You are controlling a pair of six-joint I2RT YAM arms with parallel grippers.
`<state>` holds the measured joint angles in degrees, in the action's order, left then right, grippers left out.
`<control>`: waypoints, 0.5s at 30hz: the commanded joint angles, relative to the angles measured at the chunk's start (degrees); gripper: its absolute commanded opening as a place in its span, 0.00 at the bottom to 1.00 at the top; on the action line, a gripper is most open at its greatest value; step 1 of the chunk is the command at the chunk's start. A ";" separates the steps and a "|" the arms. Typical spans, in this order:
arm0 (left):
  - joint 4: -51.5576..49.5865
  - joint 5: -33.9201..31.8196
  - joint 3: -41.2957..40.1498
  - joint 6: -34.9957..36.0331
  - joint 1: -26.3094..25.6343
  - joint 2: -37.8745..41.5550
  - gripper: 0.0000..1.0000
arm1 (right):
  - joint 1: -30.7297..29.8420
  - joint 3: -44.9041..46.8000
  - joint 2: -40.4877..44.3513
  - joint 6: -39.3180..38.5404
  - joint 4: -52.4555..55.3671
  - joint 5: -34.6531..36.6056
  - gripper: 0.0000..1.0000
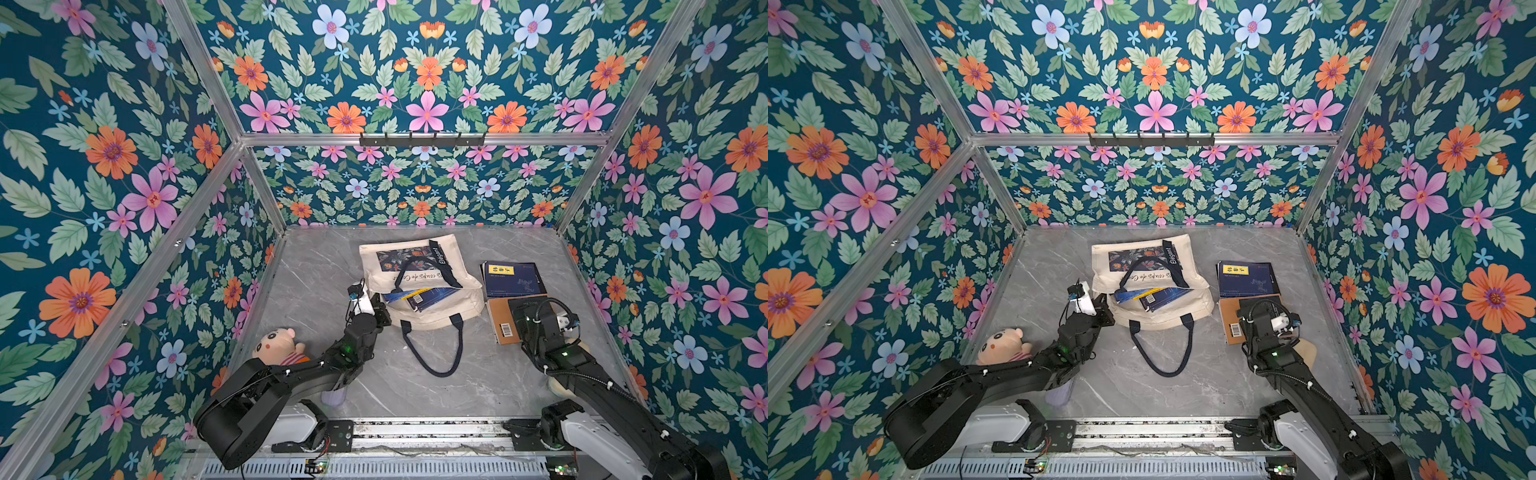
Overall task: Take out the books from the canvas bag
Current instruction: Place the book on the book.
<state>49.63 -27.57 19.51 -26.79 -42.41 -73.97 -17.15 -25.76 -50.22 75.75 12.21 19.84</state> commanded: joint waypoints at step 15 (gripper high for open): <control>2.62 5.91 0.00 0.42 0.12 0.32 0.00 | -18.29 -8.42 -6.88 -16.35 -8.65 -0.02 0.91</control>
<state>50.57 -23.66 19.38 -26.76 -42.37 -73.87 -32.14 -33.47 -56.97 62.33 6.55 15.00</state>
